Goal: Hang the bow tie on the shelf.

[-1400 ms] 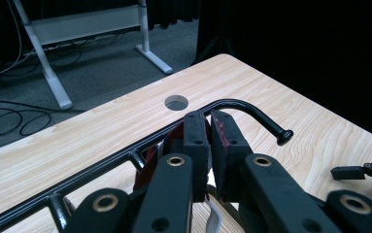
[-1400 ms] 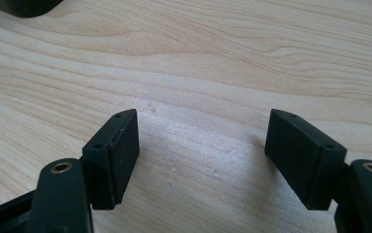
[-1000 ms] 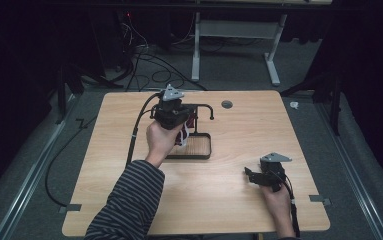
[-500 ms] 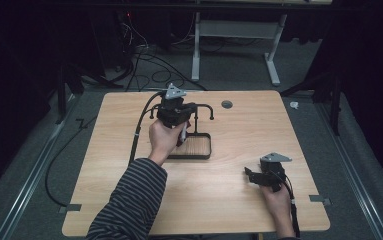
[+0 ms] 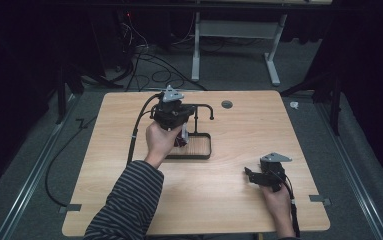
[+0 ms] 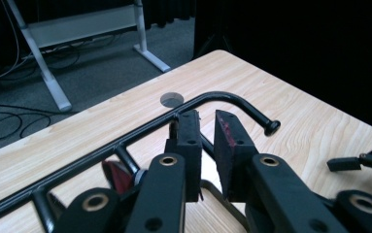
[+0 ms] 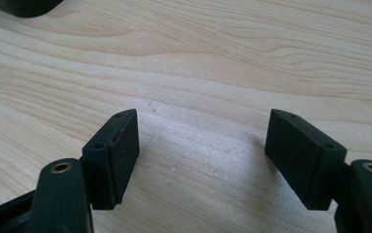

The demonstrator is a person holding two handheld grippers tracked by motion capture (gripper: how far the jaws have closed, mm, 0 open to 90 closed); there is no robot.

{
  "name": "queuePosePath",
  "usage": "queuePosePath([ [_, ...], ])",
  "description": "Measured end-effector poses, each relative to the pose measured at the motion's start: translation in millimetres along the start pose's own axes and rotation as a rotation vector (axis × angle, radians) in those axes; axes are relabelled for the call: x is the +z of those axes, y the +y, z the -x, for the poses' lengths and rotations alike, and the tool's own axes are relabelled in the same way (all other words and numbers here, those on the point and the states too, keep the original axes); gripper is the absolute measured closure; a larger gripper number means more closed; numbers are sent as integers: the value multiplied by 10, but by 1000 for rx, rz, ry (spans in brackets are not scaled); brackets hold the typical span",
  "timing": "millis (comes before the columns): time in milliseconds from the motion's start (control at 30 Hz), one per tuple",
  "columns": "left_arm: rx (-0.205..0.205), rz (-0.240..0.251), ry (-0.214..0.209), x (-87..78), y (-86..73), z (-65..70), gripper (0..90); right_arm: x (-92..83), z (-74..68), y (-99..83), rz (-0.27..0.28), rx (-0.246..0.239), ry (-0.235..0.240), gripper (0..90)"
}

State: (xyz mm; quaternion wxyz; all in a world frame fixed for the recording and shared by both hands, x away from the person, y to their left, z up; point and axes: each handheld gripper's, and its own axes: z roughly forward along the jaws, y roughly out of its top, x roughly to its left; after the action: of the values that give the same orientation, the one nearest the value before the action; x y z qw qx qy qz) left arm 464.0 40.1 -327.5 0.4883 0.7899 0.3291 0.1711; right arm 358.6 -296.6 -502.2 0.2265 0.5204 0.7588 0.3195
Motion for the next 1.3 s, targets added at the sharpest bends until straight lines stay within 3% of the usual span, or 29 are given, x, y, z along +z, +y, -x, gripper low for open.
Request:
queuePosePath([
  [567,15,21,12,-322,-127,-55,748,0,-1,0,0,-2,-1,295],
  [1300,-16,37,32,-633,-378,-141,721,0,-3,0,-1,0,-2,296],
])
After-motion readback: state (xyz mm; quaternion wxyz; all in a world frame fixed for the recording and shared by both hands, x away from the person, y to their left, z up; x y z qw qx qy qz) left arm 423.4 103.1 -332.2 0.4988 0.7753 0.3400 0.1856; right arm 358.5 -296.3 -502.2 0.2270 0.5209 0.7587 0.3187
